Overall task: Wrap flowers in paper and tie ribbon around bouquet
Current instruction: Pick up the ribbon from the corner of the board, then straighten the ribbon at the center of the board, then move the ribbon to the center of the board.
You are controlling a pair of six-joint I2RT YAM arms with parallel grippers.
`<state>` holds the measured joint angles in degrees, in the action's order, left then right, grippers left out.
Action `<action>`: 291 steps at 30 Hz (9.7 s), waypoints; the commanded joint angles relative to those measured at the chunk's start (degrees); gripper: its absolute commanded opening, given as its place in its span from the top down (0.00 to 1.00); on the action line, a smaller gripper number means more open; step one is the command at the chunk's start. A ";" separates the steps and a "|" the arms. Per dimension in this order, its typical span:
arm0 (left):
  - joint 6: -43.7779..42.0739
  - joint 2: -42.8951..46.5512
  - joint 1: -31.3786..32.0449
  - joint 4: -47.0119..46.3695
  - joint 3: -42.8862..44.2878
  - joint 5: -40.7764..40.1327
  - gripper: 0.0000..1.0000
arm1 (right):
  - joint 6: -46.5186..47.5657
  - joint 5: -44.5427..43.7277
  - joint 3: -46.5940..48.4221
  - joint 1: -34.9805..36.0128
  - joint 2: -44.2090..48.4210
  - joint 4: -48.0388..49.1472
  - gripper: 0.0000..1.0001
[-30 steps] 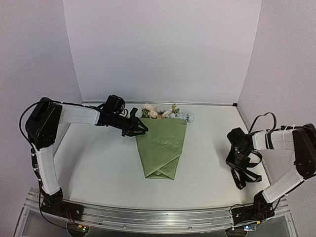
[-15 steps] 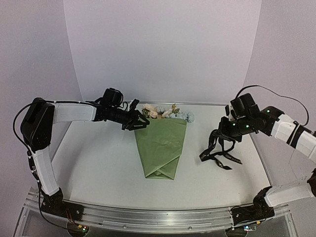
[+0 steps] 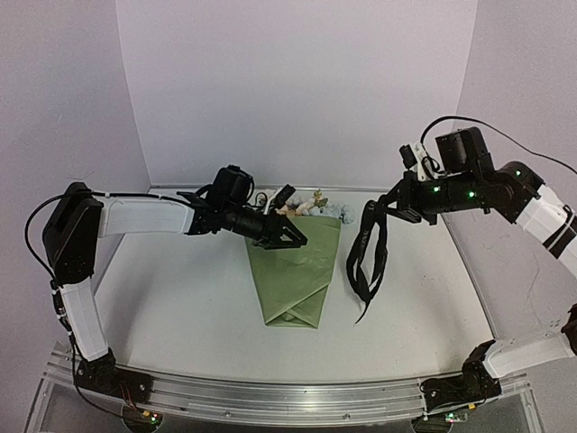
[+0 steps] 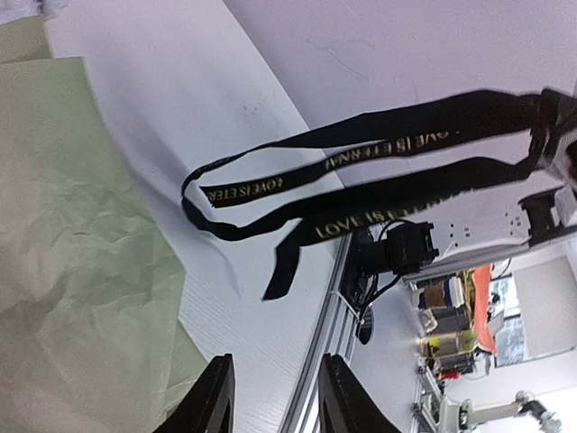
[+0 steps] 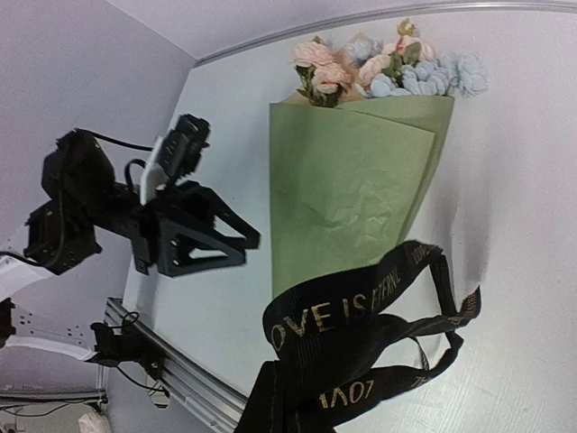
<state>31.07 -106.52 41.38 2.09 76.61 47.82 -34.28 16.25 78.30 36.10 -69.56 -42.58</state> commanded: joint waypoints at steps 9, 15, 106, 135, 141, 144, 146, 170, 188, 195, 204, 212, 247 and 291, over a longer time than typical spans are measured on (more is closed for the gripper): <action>-7.93 -0.87 7.79 -18.77 4.09 -9.19 0.64 | -4.91 6.02 7.37 0.67 -1.76 1.54 1.00; -9.33 -2.80 10.22 -19.55 6.42 -9.64 0.61 | -6.35 5.57 6.89 0.89 -1.28 1.62 1.00; 2.27 28.41 2.96 8.52 -3.52 -33.21 1.00 | -12.43 -28.05 -30.84 -1.97 -16.00 11.96 0.33; 11.71 43.15 -10.31 36.46 -7.19 -88.86 1.00 | -7.19 -41.49 -17.47 -19.69 -7.20 -7.77 1.00; 12.60 45.28 -18.91 38.65 -13.05 -86.44 1.00 | -2.40 -46.07 -14.97 -20.83 -4.96 -13.20 1.00; 13.63 47.04 -19.67 38.95 -16.50 -85.19 1.00 | -1.33 -48.37 -14.52 -21.92 -4.63 -16.19 1.00; 15.46 48.42 -19.68 39.32 -20.07 -85.77 1.00 | -1.40 -48.27 -14.82 -22.27 -4.53 -17.04 1.00; 10.24 46.60 -20.35 21.55 -27.20 -63.22 0.08 | -0.28 -25.61 -18.17 -19.20 -3.23 -11.25 0.09; 3.04 8.70 -8.67 -1.82 -18.71 -23.34 0.42 | 10.89 -10.16 5.81 1.91 -34.79 2.57 0.19; 3.09 4.36 -7.48 -4.74 -21.08 -22.51 0.53 | 12.93 -9.33 5.75 2.36 -39.44 3.16 0.24; 5.22 4.11 -4.16 -7.55 -26.64 -21.48 0.55 | 10.67 -7.66 -2.85 3.36 -36.29 5.84 0.26; 7.31 8.38 -2.05 -7.61 -32.72 -21.18 0.63 | 7.36 -6.66 -15.37 4.82 -29.14 10.08 0.35; 9.00 15.34 1.48 -3.49 -41.14 -25.80 0.74 | -25.51 -37.76 -15.97 4.54 -34.11 14.37 0.35; 10.12 15.50 -4.89 -1.65 -27.71 -26.13 0.41 | -6.54 -6.33 -22.51 4.66 -17.16 17.54 0.02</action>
<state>42.38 -86.73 40.86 1.34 44.68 18.46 -48.16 -1.29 47.84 40.53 -80.25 -29.46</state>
